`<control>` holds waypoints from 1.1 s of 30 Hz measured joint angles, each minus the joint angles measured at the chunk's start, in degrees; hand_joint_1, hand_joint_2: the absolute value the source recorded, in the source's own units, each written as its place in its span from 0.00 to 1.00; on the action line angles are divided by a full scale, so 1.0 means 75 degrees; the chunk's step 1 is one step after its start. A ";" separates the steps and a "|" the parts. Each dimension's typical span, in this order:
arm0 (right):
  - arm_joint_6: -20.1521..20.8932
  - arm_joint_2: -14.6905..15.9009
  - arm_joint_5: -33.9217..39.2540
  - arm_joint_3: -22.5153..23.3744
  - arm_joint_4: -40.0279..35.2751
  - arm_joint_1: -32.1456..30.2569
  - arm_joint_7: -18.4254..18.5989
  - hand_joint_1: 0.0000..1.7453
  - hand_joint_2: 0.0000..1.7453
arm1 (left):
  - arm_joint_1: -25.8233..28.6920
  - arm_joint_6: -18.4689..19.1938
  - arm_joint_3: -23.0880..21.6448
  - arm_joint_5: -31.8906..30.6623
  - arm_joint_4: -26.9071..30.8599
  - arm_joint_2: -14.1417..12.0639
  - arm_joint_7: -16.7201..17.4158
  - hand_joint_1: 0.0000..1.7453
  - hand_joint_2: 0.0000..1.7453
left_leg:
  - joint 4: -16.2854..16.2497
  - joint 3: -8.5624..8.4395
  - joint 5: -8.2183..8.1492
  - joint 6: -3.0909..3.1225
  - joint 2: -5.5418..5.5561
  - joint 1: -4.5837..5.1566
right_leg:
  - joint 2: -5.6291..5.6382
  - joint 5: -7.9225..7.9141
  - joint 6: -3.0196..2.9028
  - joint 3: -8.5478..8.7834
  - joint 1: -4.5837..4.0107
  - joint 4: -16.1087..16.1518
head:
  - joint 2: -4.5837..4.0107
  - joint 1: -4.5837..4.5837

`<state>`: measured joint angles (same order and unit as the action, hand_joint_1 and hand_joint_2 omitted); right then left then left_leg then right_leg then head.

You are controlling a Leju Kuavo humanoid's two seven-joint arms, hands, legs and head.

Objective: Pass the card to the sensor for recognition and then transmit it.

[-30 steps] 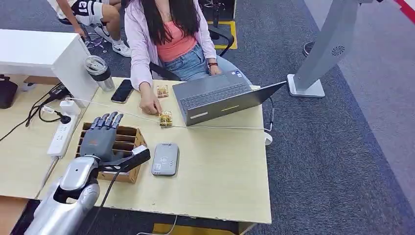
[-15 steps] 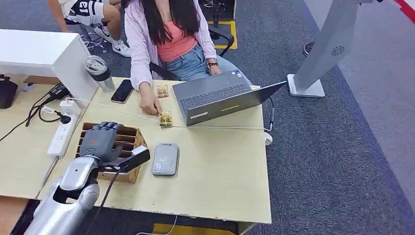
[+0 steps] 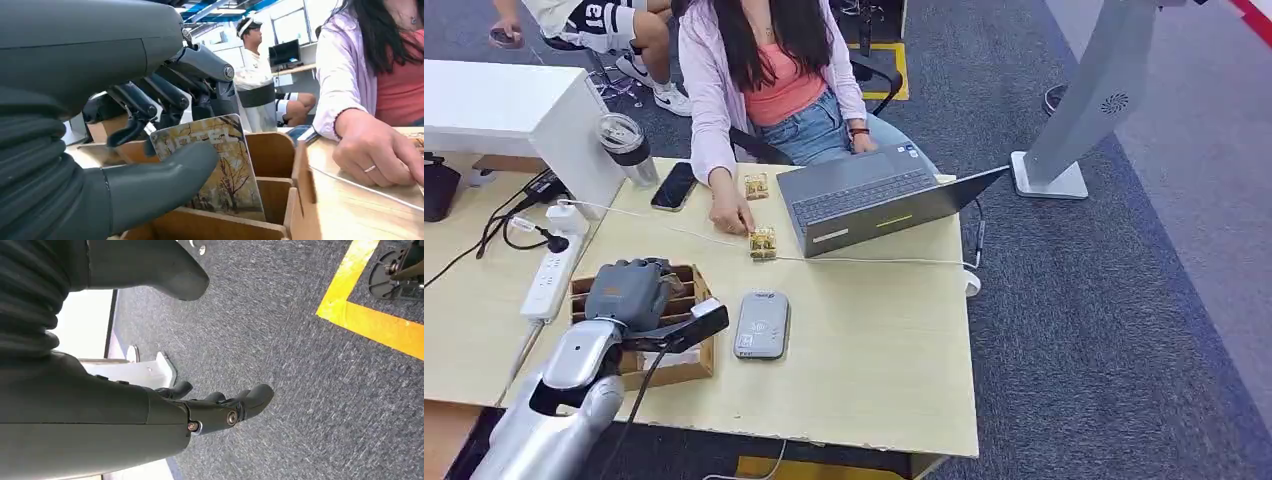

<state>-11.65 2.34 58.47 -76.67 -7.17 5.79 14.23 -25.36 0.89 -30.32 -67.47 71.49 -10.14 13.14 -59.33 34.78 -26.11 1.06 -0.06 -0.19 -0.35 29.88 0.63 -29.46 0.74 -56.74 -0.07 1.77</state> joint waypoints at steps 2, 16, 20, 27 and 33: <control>0.0000 0.0000 0.0000 0.0000 0.0000 0.0000 0.0000 0.00 1.00 | 0.0001 0.0000 0.0003 0.0003 0.0000 -0.0006 0.0000 1.00 1.00 | 0.0000 0.0000 0.0000 0.0000 0.0000 0.0000 | 0.0000 0.0000 0.0000 0.0000 0.0000 0.0000 | 0.0000 0.0000; 0.0000 0.0000 0.0020 0.0000 0.0006 0.0000 0.0000 0.00 1.00 | 0.0001 0.0003 0.0003 0.0038 0.0000 -0.0017 0.0000 1.00 1.00 | 0.0000 0.0000 0.0000 0.0000 0.0000 0.0000 | 0.0000 0.0000 0.0000 0.0000 0.0000 0.0000 | 0.0000 0.0000; 0.0000 0.0000 0.0041 -0.0003 0.0009 0.0000 0.0000 0.00 1.00 | 0.0000 0.0018 0.0006 0.0084 0.0000 -0.0023 -0.0003 1.00 1.00 | 0.0000 0.0000 0.0000 0.0000 0.0000 0.0000 | 0.0000 0.0000 0.0000 0.0000 0.0000 0.0000 | 0.0000 0.0000; 0.0000 0.0000 0.0082 -0.0044 0.0009 0.0000 0.0000 0.00 1.00 | -0.0076 -0.0067 0.0061 0.0207 0.0038 -0.0023 -0.0114 1.00 1.00 | -0.0001 0.0000 0.0001 0.0000 0.0000 0.0000 | 0.0000 0.0000 0.0000 -0.0003 0.0000 0.0000 | 0.0000 0.0000; -0.0012 0.0000 0.0190 -0.0099 0.0009 0.0000 -0.0009 0.00 1.00 | -0.0712 0.0158 0.0114 0.0583 0.0508 -0.0158 -0.0268 1.00 1.00 | -0.0001 0.0000 0.0005 -0.0001 0.0001 -0.0001 | 0.0000 -0.0002 -0.0002 -0.0002 -0.0001 -0.0002 | 0.0000 0.0000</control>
<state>-11.74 2.34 59.89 -77.42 -7.10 5.79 14.16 -30.70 2.08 -29.46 -63.10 75.30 -11.32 11.13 -59.34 34.78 -26.08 1.06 -0.06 -0.20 -0.35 29.86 0.61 -29.48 0.73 -56.76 -0.07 1.77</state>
